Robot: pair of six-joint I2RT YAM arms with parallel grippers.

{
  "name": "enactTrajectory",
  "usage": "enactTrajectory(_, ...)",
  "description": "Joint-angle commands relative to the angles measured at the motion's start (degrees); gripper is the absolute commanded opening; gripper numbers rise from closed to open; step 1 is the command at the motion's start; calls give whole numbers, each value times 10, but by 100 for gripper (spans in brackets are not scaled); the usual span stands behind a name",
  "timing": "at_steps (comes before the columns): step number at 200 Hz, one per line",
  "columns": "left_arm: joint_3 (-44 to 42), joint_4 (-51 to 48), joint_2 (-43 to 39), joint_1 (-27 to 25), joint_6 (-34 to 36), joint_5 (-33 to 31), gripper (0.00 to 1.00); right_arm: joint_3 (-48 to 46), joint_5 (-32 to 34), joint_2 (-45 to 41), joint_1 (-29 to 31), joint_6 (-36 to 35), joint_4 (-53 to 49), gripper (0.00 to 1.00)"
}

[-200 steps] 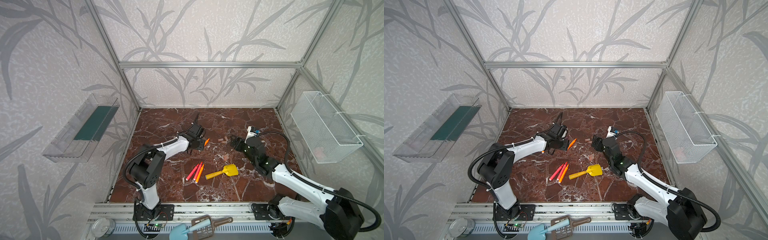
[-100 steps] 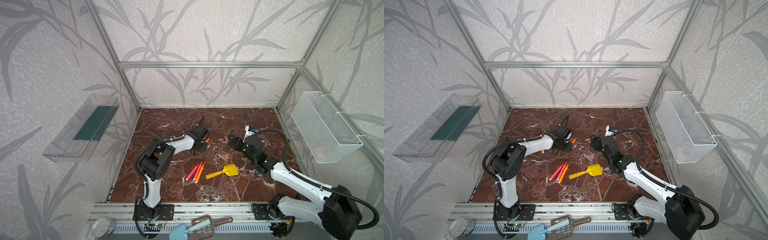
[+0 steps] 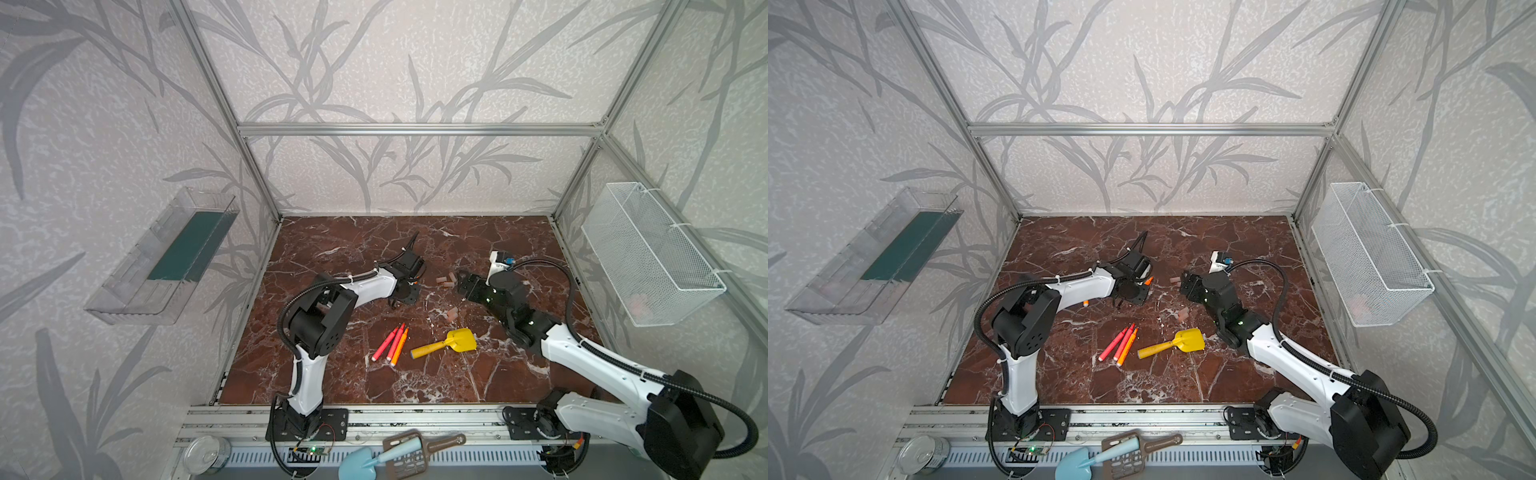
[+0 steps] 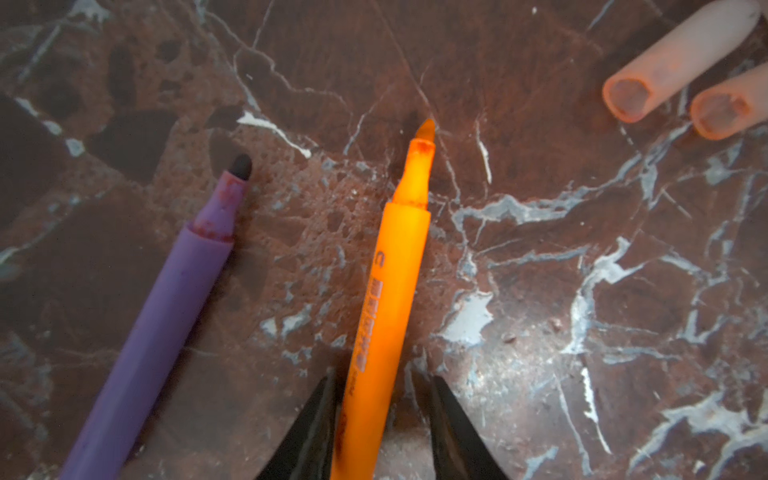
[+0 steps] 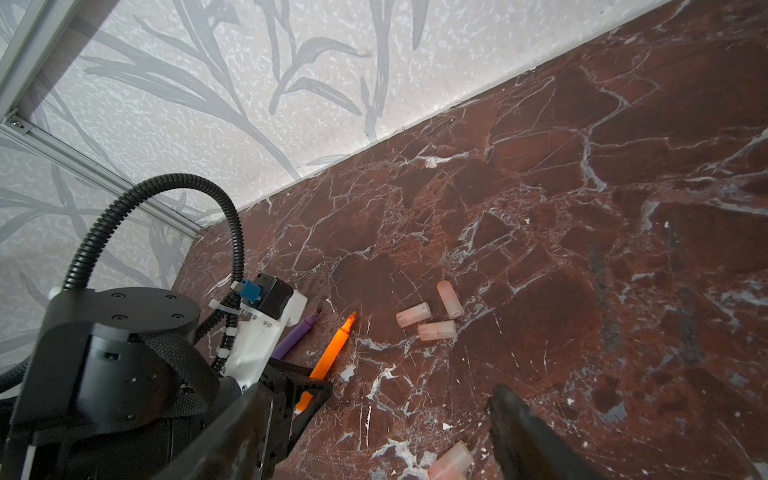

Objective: Insert the pens into the pen caps
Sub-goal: 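Close the left gripper on the orange marker and lift it upright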

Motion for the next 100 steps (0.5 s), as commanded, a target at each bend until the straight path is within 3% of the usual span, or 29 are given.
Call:
enactTrajectory(1, 12, -30, 16, -2, 10, -9, 32, 11, 3, -7, -3, -3, -1, 83)
enactTrajectory(47, 9, -29, 10, -2, 8, -11, 17, -16, 18, -16, -3, 29, 24, 83)
enactTrajectory(100, -23, 6, -51, -10, 10, 26, 14, -62, -4, 9, -3, 99, 108, 83)
